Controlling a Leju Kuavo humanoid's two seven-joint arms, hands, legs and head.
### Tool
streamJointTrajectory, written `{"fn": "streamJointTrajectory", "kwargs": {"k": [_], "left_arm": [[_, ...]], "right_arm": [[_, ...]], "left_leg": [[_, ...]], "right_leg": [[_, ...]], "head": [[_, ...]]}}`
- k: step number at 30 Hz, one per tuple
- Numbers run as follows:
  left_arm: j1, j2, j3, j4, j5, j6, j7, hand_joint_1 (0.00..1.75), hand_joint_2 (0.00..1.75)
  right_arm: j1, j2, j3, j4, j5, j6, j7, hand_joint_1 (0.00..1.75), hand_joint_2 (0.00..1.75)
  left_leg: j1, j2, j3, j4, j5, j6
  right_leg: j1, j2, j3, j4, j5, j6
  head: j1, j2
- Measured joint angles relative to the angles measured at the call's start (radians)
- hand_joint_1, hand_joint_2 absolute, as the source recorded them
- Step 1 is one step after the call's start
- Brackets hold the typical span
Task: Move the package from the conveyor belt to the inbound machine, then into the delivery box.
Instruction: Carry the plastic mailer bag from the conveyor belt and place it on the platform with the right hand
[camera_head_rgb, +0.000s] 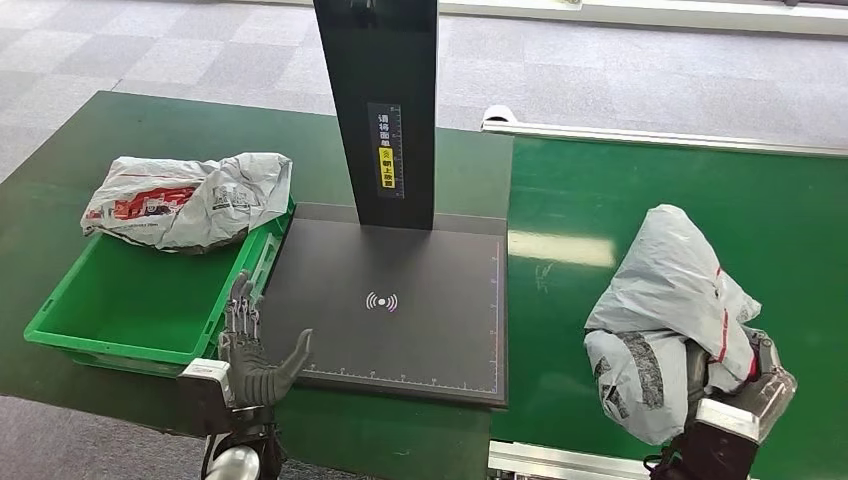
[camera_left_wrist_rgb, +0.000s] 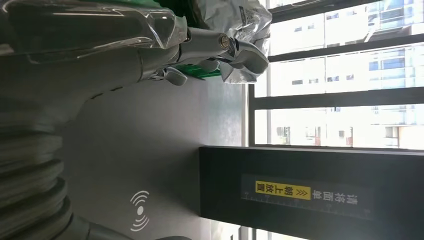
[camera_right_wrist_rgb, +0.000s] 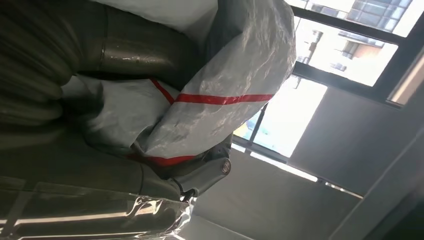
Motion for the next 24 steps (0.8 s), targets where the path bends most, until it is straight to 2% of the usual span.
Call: {"fn": "streamJointTrajectory", "kwargs": {"k": [3,5,7,9,11,12,17,24], "left_arm": [[0.009,0.004,0.007,-0.033,0.002,0.013,-0.007,0.0,1.75],[0.016,0.007,0.017,-0.057,0.002,0.024,-0.01,0.0,1.75],[0.019,0.011,0.029,-0.076,0.002,0.032,-0.011,0.0,1.75],[0.013,0.014,0.038,-0.088,-0.001,0.037,-0.008,0.0,1.75],[-0.002,0.014,0.045,-0.094,-0.008,0.055,0.008,0.0,1.75],[-0.012,0.013,0.048,-0.096,-0.012,0.066,0.021,0.0,1.75],[-0.037,0.009,0.06,-0.102,-0.02,0.082,0.055,0.0,1.75],[-0.037,0.007,0.078,-0.119,-0.021,0.087,0.057,0.0,1.75]], "right_arm": [[0.007,0.002,-0.001,-0.026,-0.049,0.002,-0.02,1.75,1.75],[-0.001,0.002,0.009,-0.026,-0.057,0.08,0.042,1.75,1.75],[-0.042,0.0,0.04,0.014,-0.049,0.251,0.178,1.75,1.75],[-0.11,0.002,0.093,0.107,-0.044,0.463,0.304,1.75,1.75],[-0.192,0.016,0.17,0.234,-0.012,0.627,0.361,1.75,1.75],[-0.234,0.028,0.213,0.297,0.011,0.671,0.37,1.75,1.75],[-0.357,0.072,0.371,0.502,0.05,0.697,0.37,1.75,1.75],[-0.415,0.072,0.447,0.604,0.045,0.705,0.357,1.75,1.75]], "left_leg": [[0.0,0.0,-0.001,0.0,0.0,0.0],[0.0,0.001,-0.002,-0.001,0.0,0.0],[0.0,0.004,-0.001,-0.001,0.0,0.0],[0.001,0.005,-0.001,-0.001,0.001,-0.001],[0.001,0.005,-0.001,-0.001,0.004,-0.001],[0.002,0.004,-0.001,-0.001,0.005,-0.002],[0.003,-0.005,-0.002,-0.001,0.008,-0.003],[0.002,-0.004,-0.004,-0.001,0.007,-0.003]], "right_leg": [[0.0,0.0,0.0,0.0,0.0,0.0],[0.0,0.001,0.0,0.0,0.0,0.0],[0.001,0.003,0.0,0.0,0.001,-0.001],[0.001,0.004,0.0,0.0,0.002,-0.002],[0.002,0.003,0.0,0.0,0.004,-0.003],[0.002,0.003,-0.001,0.0,0.004,-0.004],[0.003,-0.005,-0.002,0.001,0.004,-0.004],[0.002,-0.004,-0.003,0.0,0.004,-0.004]], "head": [[0.0,0.0],[0.0,0.0],[0.0,0.0],[0.0,0.0],[0.0,0.0],[0.0,0.0],[0.0,0.0],[0.0,0.0]]}}
